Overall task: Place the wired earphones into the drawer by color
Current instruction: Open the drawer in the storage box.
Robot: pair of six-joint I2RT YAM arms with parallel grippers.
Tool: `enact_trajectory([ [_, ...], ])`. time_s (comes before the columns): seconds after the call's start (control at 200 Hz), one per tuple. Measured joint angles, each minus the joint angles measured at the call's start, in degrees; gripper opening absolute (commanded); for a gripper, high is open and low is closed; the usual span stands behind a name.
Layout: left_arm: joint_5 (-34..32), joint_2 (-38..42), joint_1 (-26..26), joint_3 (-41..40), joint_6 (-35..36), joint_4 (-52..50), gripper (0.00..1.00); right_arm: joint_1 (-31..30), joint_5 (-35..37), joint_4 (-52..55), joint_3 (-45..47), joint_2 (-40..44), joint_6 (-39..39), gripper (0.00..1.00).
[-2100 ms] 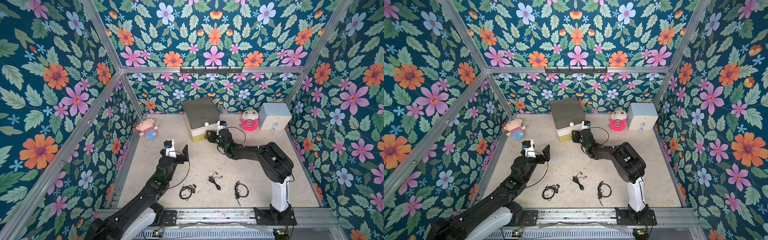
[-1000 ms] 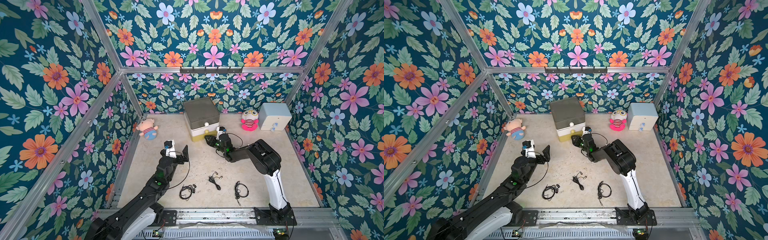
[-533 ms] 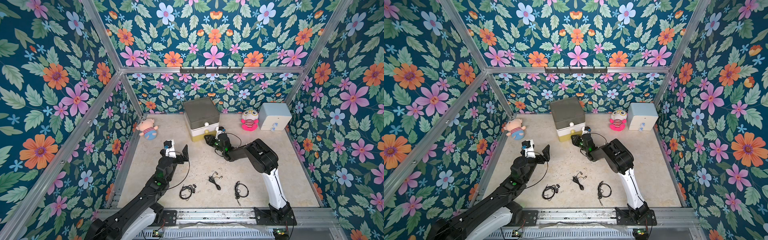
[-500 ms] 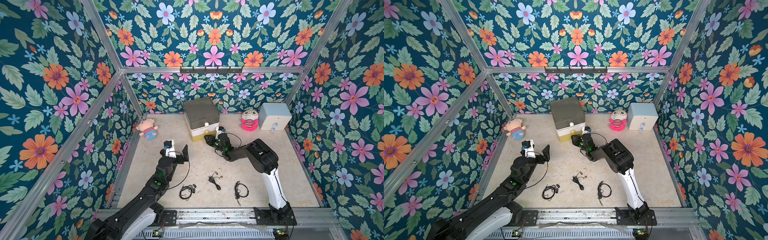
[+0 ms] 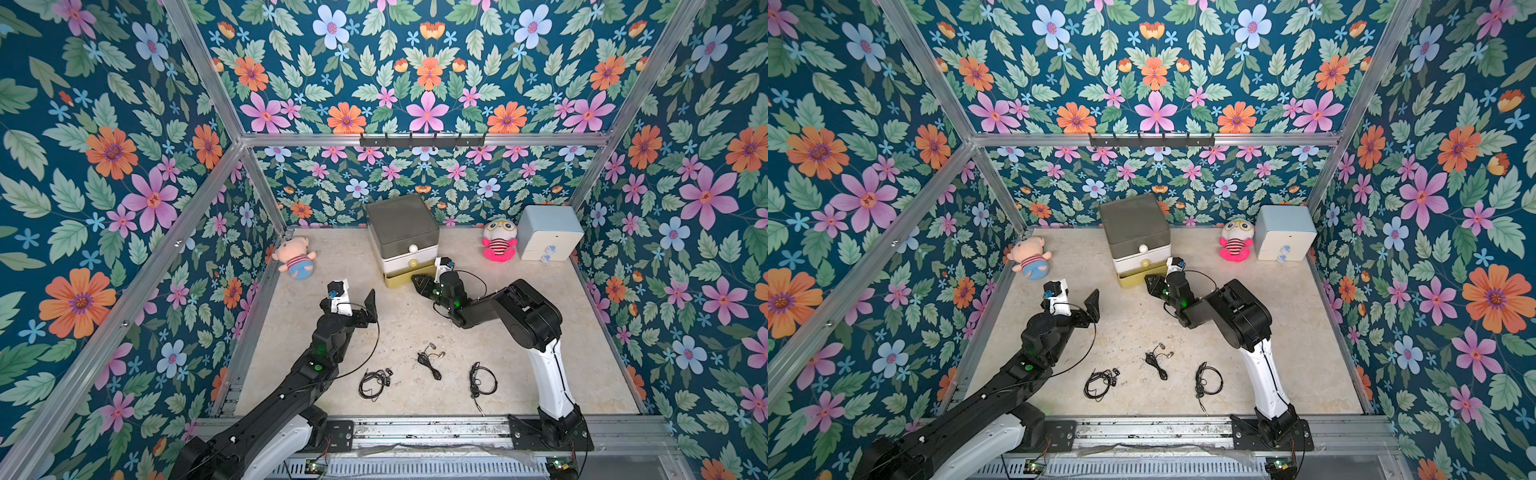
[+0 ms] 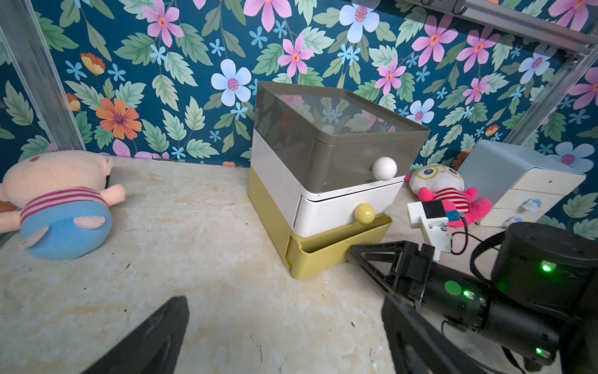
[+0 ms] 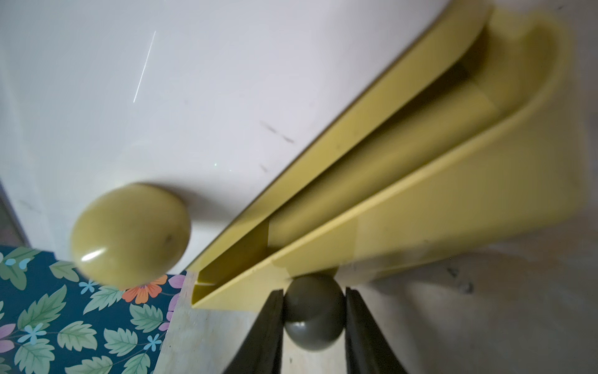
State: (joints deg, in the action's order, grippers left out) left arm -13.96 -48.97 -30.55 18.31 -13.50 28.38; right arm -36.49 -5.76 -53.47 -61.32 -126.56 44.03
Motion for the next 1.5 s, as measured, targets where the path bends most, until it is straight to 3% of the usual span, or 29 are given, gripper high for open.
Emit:
enact_trajectory([
  [1.5,-0.9,2.3,0.0,-1.4,-1.1,0.5,0.99,-6.3,4.3,-1.8,20.0,13.6,1.9,0.29],
])
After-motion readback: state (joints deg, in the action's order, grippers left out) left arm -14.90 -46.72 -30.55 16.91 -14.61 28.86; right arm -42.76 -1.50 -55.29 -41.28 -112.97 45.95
